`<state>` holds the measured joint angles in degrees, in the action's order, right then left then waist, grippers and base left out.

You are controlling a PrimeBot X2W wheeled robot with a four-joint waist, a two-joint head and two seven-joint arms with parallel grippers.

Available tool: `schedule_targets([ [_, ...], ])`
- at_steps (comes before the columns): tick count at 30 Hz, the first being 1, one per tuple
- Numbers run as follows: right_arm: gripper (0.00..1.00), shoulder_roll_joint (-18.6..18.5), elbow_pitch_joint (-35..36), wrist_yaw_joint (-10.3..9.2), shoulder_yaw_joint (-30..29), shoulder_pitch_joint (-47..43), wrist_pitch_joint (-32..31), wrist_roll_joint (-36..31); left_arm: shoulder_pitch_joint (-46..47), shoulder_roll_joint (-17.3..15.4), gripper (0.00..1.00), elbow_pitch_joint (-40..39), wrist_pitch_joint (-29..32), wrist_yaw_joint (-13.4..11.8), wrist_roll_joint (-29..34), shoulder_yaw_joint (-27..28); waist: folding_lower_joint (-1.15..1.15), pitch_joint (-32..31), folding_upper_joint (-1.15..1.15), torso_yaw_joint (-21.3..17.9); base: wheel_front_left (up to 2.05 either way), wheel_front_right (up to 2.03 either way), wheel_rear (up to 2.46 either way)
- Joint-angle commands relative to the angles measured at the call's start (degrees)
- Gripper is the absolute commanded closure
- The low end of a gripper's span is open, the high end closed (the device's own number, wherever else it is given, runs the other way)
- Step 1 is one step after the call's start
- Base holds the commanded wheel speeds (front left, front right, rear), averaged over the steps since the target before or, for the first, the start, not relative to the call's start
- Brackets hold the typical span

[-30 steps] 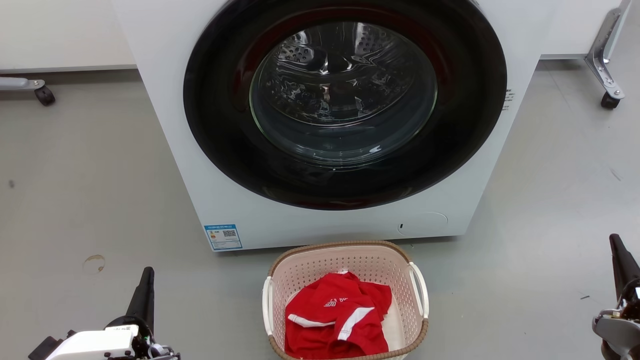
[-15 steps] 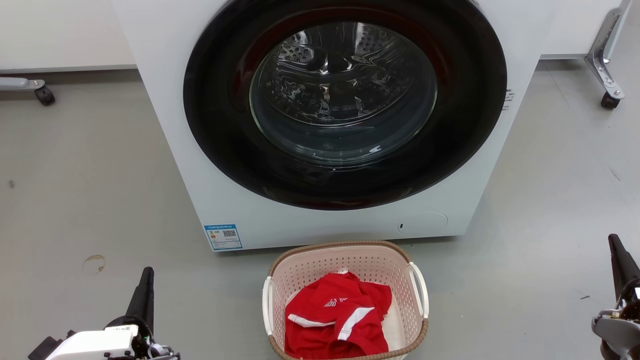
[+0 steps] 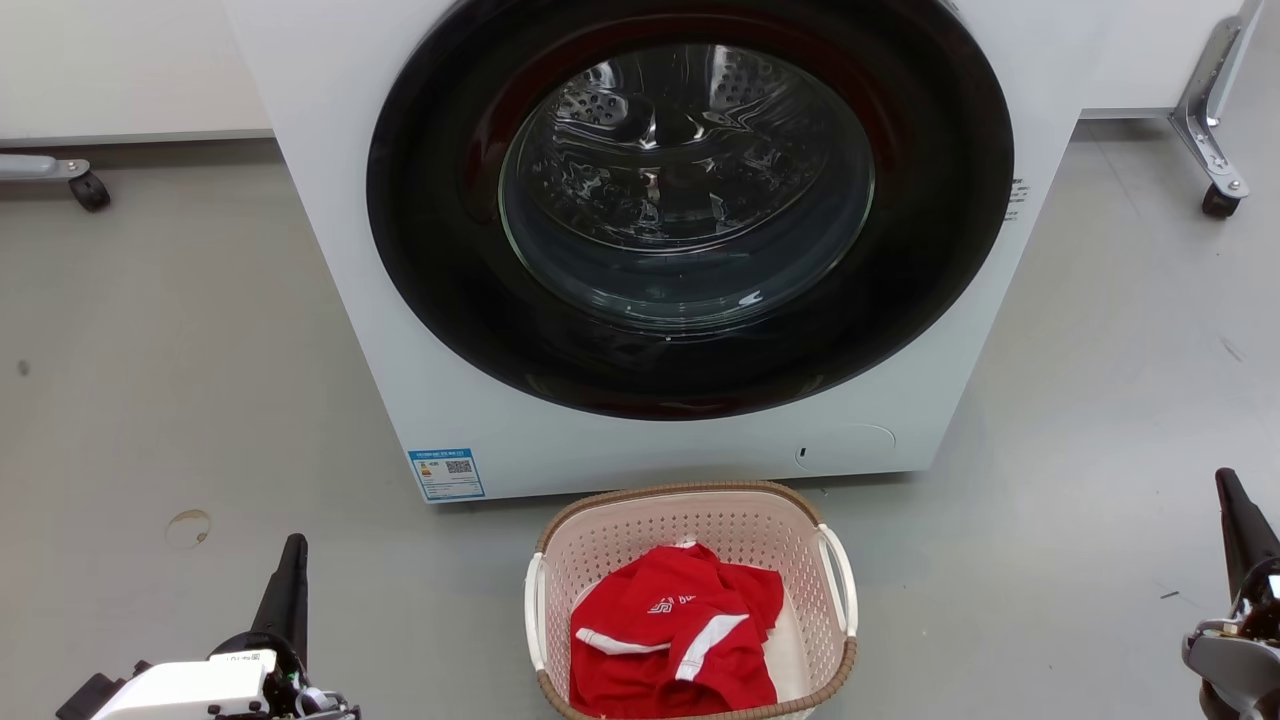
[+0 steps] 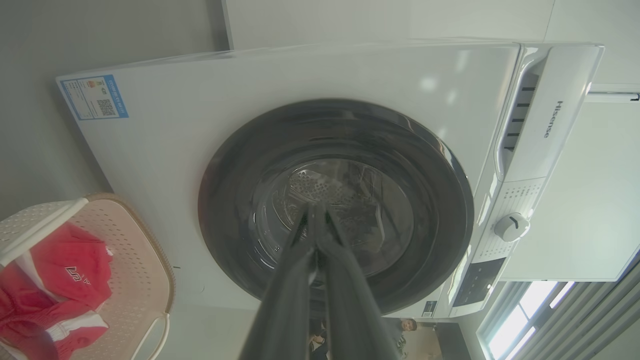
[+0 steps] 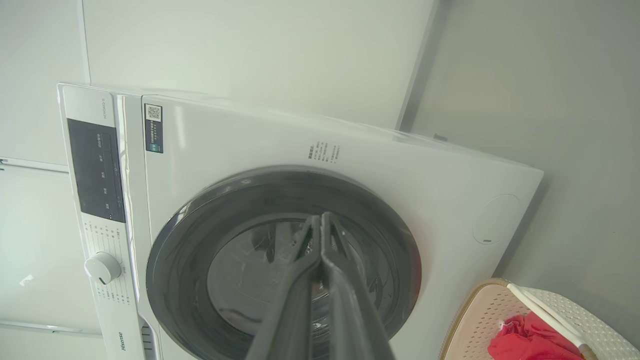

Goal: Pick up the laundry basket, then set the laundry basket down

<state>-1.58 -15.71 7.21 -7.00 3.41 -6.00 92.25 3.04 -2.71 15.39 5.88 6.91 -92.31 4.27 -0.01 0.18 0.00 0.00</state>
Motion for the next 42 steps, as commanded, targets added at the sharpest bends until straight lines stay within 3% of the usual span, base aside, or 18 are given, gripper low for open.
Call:
schedule_targets([
  [1, 1.00, -1.47, 1.69, 0.28, 0.66, 2.75, -0.34, 0.06, 3.12, -0.42, 1.00, -1.34, 0.36, 0.58, -0.10, 1.95, 0.00, 0.00, 0.00, 0.00, 0.00, 0.00, 0.00],
  [42, 1.00, -1.39, 1.69, 0.28, 0.55, 2.76, -0.43, -0.03, 3.14, -0.31, 1.00, -1.34, 0.50, 0.58, 0.04, 2.12, 0.00, 0.00, 0.00, 0.00, 0.00, 0.00, 0.00],
])
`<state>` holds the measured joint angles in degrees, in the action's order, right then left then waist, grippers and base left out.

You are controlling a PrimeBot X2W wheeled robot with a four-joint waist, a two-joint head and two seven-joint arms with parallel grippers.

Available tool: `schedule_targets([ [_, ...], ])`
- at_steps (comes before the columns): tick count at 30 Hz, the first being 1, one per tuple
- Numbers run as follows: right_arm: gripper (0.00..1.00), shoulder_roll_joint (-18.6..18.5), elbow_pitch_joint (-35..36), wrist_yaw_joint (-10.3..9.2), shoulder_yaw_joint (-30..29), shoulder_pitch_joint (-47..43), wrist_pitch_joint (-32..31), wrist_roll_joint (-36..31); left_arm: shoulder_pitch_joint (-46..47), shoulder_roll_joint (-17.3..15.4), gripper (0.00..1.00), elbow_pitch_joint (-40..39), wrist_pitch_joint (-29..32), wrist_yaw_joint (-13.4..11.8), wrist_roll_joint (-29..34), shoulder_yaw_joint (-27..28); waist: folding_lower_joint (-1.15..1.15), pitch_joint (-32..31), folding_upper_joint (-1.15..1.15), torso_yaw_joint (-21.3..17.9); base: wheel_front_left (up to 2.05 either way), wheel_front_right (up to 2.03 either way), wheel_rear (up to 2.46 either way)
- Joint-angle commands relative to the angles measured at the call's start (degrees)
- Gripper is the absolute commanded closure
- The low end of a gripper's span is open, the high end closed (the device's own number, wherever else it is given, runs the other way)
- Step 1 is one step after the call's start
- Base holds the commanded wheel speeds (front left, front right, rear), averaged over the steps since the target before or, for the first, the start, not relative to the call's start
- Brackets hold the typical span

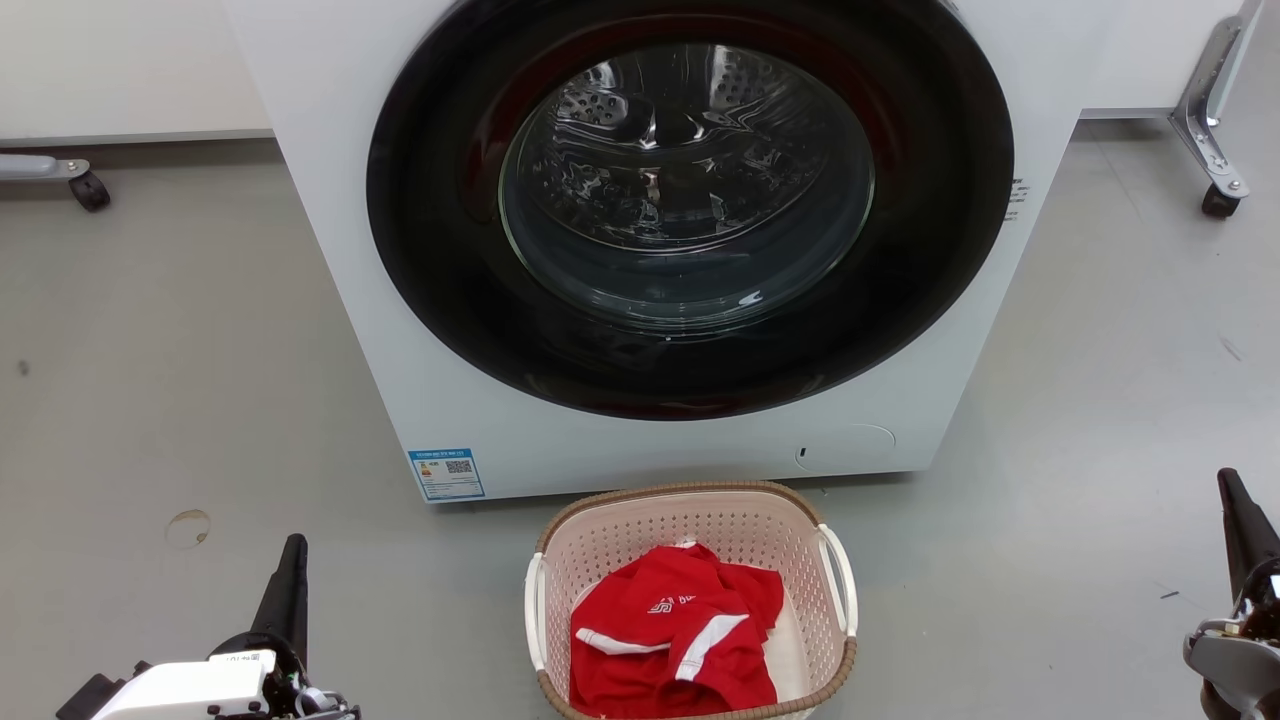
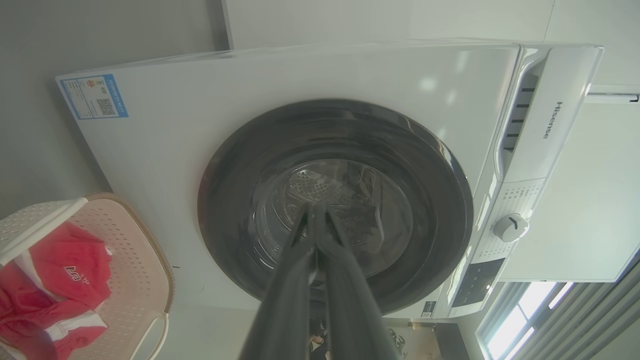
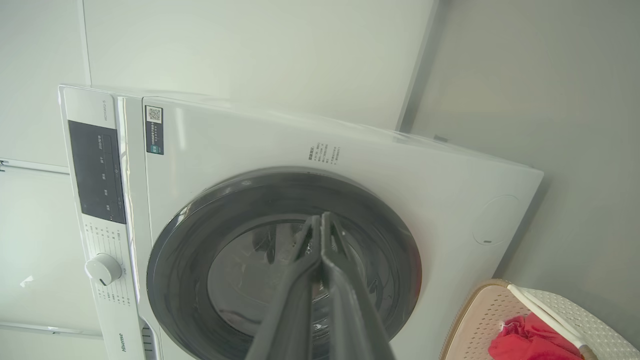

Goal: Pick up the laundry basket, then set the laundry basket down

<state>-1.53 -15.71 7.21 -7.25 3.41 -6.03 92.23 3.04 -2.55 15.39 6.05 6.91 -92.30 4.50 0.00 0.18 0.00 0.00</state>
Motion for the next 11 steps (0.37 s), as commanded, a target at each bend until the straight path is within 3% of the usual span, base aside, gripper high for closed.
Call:
schedule_targets([
  [1, 1.00, -1.43, 1.69, 0.28, 0.78, 2.76, -0.41, -0.01, 3.14, -0.45, 1.00, -1.34, 0.34, 0.58, 0.03, 1.89, 0.00, 0.00, 0.00, 0.00, 0.00, 0.00, 0.00],
  [11, 1.00, -1.42, 1.68, 0.28, 0.77, 2.76, -0.43, -0.03, 3.14, -0.44, 1.00, -1.34, 0.36, 0.58, 0.06, 1.92, 0.00, 0.00, 0.00, 0.00, 0.00, 0.00, 0.00],
])
